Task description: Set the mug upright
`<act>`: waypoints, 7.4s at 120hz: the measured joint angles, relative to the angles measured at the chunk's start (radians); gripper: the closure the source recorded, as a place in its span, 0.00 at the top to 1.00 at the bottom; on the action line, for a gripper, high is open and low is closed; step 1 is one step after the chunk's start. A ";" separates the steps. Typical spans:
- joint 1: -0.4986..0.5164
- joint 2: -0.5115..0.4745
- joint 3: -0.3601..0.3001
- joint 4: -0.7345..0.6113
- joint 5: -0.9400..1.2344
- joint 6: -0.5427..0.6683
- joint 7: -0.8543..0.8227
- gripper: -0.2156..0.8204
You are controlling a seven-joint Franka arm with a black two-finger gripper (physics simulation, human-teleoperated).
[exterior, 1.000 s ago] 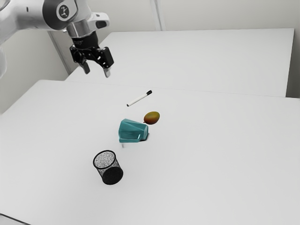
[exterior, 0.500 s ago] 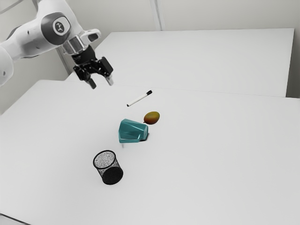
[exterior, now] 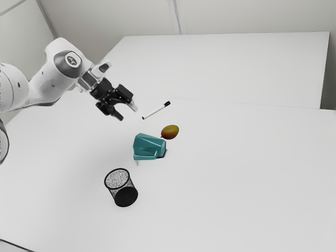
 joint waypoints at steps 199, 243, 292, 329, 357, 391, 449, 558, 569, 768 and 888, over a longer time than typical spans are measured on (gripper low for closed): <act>0.085 0.217 -0.001 -0.136 -0.564 -0.039 0.581 0.39; 0.081 0.199 -0.002 -0.136 -0.567 -0.038 0.655 0.08; 0.041 0.022 -0.001 -0.137 -0.437 -0.032 0.665 0.05; -0.007 -0.117 -0.005 -0.145 -0.036 -0.018 0.558 0.04; -0.061 -0.152 -0.024 -0.144 0.325 0.032 0.409 0.04; -0.123 -0.167 -0.049 -0.245 0.591 0.165 0.225 0.04; -0.120 -0.203 -0.061 -0.428 0.703 0.466 0.008 0.04; -0.169 -0.194 -0.058 -0.504 0.736 0.534 -0.209 0.04; -0.169 -0.192 -0.059 -0.504 0.736 0.534 -0.219 0.04; -0.199 -0.340 -0.064 -0.459 0.680 0.434 -0.228 0.72; -0.147 -0.183 -0.143 0.177 0.635 -0.242 -0.294 0.77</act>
